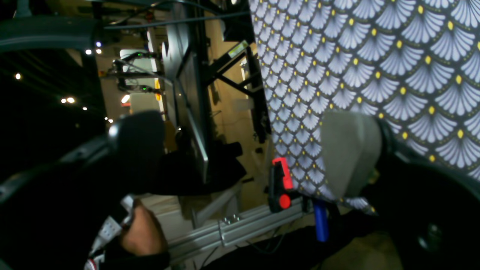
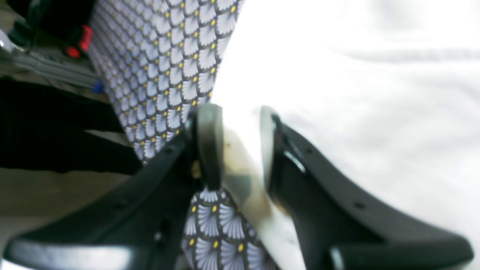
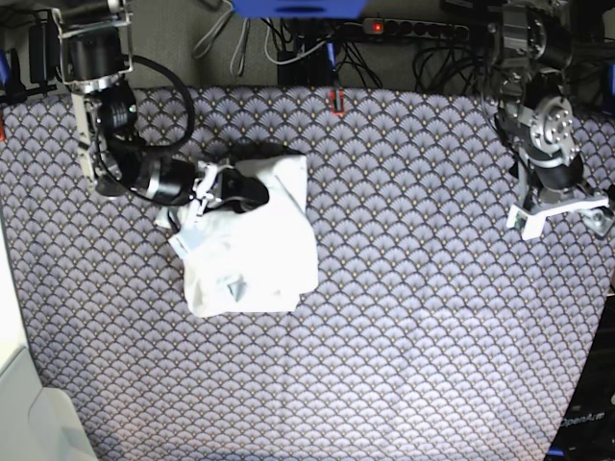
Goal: Fold the T-shirt properly
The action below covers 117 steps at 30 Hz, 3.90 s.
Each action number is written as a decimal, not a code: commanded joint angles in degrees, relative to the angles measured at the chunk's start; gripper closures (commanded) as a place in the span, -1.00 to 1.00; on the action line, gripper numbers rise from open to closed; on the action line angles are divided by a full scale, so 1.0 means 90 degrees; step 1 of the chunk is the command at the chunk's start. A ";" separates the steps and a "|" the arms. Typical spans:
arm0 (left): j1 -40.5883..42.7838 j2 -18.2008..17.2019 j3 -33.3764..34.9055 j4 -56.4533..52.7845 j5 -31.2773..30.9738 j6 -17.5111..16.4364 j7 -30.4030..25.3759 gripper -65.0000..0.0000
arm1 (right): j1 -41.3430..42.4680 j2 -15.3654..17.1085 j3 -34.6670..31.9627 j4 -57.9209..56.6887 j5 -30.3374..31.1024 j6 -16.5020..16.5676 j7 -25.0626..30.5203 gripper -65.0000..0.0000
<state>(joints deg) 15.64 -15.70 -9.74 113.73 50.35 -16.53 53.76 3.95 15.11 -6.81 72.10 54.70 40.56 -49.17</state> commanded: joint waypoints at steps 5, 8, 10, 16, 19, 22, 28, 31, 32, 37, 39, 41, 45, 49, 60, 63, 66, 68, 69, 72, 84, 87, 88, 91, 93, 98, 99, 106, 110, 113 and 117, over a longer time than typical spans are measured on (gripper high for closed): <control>-0.0043 -0.0067 -0.0037 0.0105 0.0125 0.0084 -0.0039 -1.00 | 0.0114 0.0250 -0.0079 0.0014 -0.0055 -0.0062 -0.0031 0.44; -0.0043 -0.0067 -0.0037 0.0105 0.0125 0.0084 -0.0039 -1.00 | 0.0104 0.0377 -0.0049 0.0834 -0.0055 -0.0062 -0.0266 0.44; -0.0043 -0.0067 -0.0037 0.0105 0.0125 0.0084 -0.0039 -1.00 | 0.0123 0.0416 -0.0040 0.1430 -0.0055 -0.0062 -0.0461 0.44; -0.0023 -0.0067 -0.0037 0.0125 0.0125 0.0084 -0.0019 -1.00 | 0.0661 0.0396 -0.0040 0.2319 -0.0095 -0.0062 -0.1126 0.45; -0.0004 -0.0067 -0.0037 0.0154 0.0125 0.0084 0.0020 -1.00 | 0.1071 0.0387 -0.0098 0.2065 -0.0104 -0.0062 -0.1165 0.45; 0.0016 -0.0067 -0.0037 0.0164 0.0125 0.0084 0.0020 -1.00 | 0.1589 0.0396 -0.0196 0.1381 -0.0104 -0.0062 -0.1126 0.45; 0.0035 -0.0067 -0.0066 0.0174 0.0135 0.0084 0.0029 -1.00 | 0.2360 0.0553 -0.0675 -0.0299 -0.0505 -0.0062 -0.0569 0.45; 0.0094 -0.0067 -0.0085 0.0174 0.0135 0.0084 0.0029 -1.00 | 0.2399 0.0572 -0.0850 -0.0826 -0.0935 -0.0062 0.0066 0.44; 0.0133 -0.0077 -0.0085 0.0184 0.0135 0.0084 0.0029 -1.00 | 0.2399 0.0572 -0.0870 -0.0992 -0.1120 -0.0062 0.0203 0.44; 0.0162 -0.0096 -0.0085 0.0184 0.0135 0.0084 0.0029 -1.00 | 0.2409 0.0543 -0.0821 -0.1735 -0.1960 -0.0062 0.0896 0.44; 0.0162 -0.0096 -0.0085 0.0184 0.0135 0.0084 0.0029 -1.00 | 0.2419 0.0562 -0.0821 -0.1862 -0.2068 -0.0062 0.1063 0.44; 0.0162 -0.0096 -0.0085 0.0184 0.0135 0.0084 0.0029 -1.00 | 0.2419 0.0699 -0.0811 -0.1715 -0.2058 -0.0062 0.1063 0.44; 0.0162 -0.0096 -0.0085 0.0184 0.0125 0.0084 -0.0010 -1.00 | 0.2360 0.0895 -0.0587 -0.0807 -0.1950 -0.0062 0.0887 0.45; 0.0123 -0.0106 -0.0085 0.0184 0.0125 0.0084 -0.0029 -1.00 | 0.2214 0.0992 0.0244 0.0287 -0.1931 -0.0062 0.0066 0.45; 0.0260 -0.0292 -0.0251 0.0262 -0.0754 0.0064 0.0029 -1.00 | -0.0433 0.0992 0.3135 0.3775 -0.2331 -0.0062 -0.1350 0.45; 0.0631 -0.0409 -0.0691 0.0262 -0.1477 0.0064 -0.0039 -1.00 | -0.1449 0.0982 0.3907 0.4390 -0.2478 -0.0062 -0.1321 0.45; 0.0846 -0.0604 -0.1277 0.0252 -0.2424 0.0064 -0.0039 -1.00 | -0.2241 0.0982 0.4649 0.4507 -0.2537 -0.0062 -0.1311 0.45; 0.0993 -0.0741 -0.1599 0.0242 -0.3069 0.0064 -0.0039 -1.00 | -0.2631 0.0982 0.5050 0.4507 -0.2537 -0.0062 -0.1301 0.45; 0.1051 -0.0800 -0.1756 0.0232 -0.3372 0.0064 -0.0029 -1.00 | -0.2797 0.0982 0.5206 0.4507 -0.2537 -0.0062 -0.1301 0.45; 0.1178 -0.0946 -0.2010 0.0203 -0.3870 0.0064 0.0029 -1.00 | -0.3256 0.0992 0.5548 0.4507 -0.2546 -0.0062 -0.1301 0.45; 0.2458 -0.0946 -0.2029 -0.0129 -0.3958 0.0064 -0.0049 -1.00 | -0.4634 0.0318 0.5528 0.4038 -0.2566 -0.0062 -0.1292 0.45; 0.2800 -0.0956 -0.2029 -0.0227 -0.3958 0.0064 -0.0078 -1.00 | -0.4741 0.0172 0.5382 0.3677 -0.2566 -0.0062 -0.1292 0.45; 0.2868 -0.0927 -0.2039 -0.0285 -0.3958 0.0064 -0.0137 -1.00 | -0.4751 0.0172 0.5284 0.3481 -0.2566 -0.0062 -0.1282 0.45; 0.3132 -0.0897 -0.2000 -0.0383 -0.3968 0.0064 -0.0273 -1.00 | -0.4800 0.0181 0.4981 0.2847 -0.2771 -0.0062 -0.1038 0.45; 0.3327 -0.0770 -0.1990 -0.0393 -0.3978 0.0064 -0.0273 -1.00 | -0.4829 0.0162 0.4708 0.2446 -0.3171 -0.0062 -0.0471 0.45; 0.3571 -0.0262 -0.1990 -0.0383 -0.3978 -0.0317 -0.0273 -1.00 | -0.4829 0.0162 0.4004 0.0883 -0.3816 -0.0062 0.0838 0.57; 0.3610 -0.0126 -0.2019 -0.0383 -0.3978 -0.0600 -0.0273 -1.00 | -0.4819 0.0172 0.3809 0.0502 -0.3875 -0.0062 0.1141 0.60; 0.3640 0.0373 -0.2039 -0.1037 -0.3938 -0.1606 -0.0264 -1.00 | -0.4292 0.0367 0.2529 -0.1676 -0.3953 -0.0062 0.2801 0.67; 0.3513 0.0373 -0.1990 -0.1760 -0.3968 -0.1635 -0.0283 -1.00 | -0.3813 0.0445 0.2139 -0.2838 -0.3953 -0.0062 0.3260 0.67; 0.3268 0.0392 -0.1980 -0.2298 -0.3968 -0.1635 -0.0459 -1.00 | -0.3393 0.0484 0.1719 -0.3669 -0.3953 -0.0062 0.3710 0.67; 0.2927 0.0382 -0.1980 -0.3235 -0.3978 -0.1645 -0.0742 -1.00 | -0.3012 0.0543 0.1318 -0.4313 -0.3953 -0.0062 0.4227 0.67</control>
<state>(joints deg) 40.93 -11.75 -27.24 83.85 13.93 -31.33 46.52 -22.57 18.83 4.75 32.93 18.85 39.18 -11.60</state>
